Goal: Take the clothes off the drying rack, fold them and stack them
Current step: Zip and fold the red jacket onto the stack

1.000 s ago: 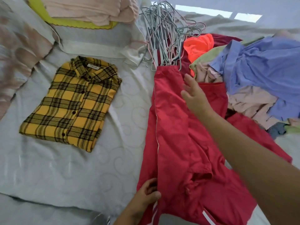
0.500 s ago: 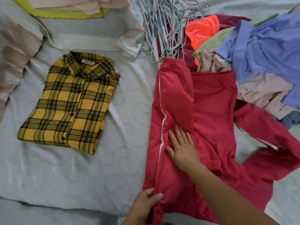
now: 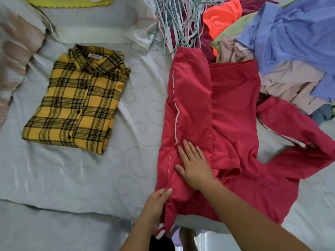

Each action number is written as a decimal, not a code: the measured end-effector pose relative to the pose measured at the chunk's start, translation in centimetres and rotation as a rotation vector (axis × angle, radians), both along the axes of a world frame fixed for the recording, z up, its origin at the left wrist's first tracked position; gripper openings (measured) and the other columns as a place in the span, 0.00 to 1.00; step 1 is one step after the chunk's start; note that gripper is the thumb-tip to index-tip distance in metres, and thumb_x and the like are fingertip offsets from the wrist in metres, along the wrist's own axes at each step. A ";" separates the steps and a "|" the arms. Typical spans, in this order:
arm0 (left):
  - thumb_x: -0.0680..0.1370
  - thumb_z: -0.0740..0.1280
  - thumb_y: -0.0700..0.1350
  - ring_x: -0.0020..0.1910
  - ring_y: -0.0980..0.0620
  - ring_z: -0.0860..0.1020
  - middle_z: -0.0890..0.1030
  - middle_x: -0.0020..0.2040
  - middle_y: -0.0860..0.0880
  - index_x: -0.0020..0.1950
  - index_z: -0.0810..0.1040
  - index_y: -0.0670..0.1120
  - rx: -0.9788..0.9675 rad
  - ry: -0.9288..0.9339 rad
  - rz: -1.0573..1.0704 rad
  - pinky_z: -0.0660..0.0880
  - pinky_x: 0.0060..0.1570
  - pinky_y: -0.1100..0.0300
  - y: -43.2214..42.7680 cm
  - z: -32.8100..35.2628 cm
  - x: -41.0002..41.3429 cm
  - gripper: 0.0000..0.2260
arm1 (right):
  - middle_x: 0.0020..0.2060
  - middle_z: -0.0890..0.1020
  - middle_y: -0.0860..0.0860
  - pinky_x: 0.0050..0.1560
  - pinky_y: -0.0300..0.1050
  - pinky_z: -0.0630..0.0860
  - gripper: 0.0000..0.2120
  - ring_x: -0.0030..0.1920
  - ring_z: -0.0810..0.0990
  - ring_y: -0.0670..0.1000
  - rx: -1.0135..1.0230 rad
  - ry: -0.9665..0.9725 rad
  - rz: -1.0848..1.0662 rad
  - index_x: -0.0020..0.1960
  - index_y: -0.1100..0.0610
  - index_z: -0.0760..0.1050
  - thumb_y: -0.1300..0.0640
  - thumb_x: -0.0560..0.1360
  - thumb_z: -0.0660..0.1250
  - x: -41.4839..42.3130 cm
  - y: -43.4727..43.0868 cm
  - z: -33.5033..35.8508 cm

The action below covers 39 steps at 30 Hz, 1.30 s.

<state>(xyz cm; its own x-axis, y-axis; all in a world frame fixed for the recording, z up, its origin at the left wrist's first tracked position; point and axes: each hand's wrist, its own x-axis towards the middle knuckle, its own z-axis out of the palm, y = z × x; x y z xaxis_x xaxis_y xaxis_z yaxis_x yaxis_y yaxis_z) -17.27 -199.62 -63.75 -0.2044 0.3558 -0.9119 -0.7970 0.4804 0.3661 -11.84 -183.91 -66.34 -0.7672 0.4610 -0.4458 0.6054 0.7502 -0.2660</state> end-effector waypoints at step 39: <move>0.80 0.51 0.37 0.64 0.42 0.69 0.62 0.73 0.49 0.73 0.62 0.48 0.458 1.465 -2.187 0.69 0.59 0.50 33.0 1.4 5.3 0.21 | 0.44 0.85 0.54 0.35 0.44 0.81 0.19 0.41 0.85 0.49 -1.374 0.967 -1.894 0.44 0.56 0.85 0.50 0.55 0.78 21.6 9.5 7.1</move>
<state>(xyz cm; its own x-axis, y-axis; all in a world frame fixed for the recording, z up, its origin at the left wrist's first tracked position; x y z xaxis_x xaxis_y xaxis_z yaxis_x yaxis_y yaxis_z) -12.00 -166.58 -62.37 0.3815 0.7694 -0.5122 0.9235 -0.3408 0.1760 9.77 -174.39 -59.23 -0.1857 0.4556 -0.8706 -0.3884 -0.8479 -0.3609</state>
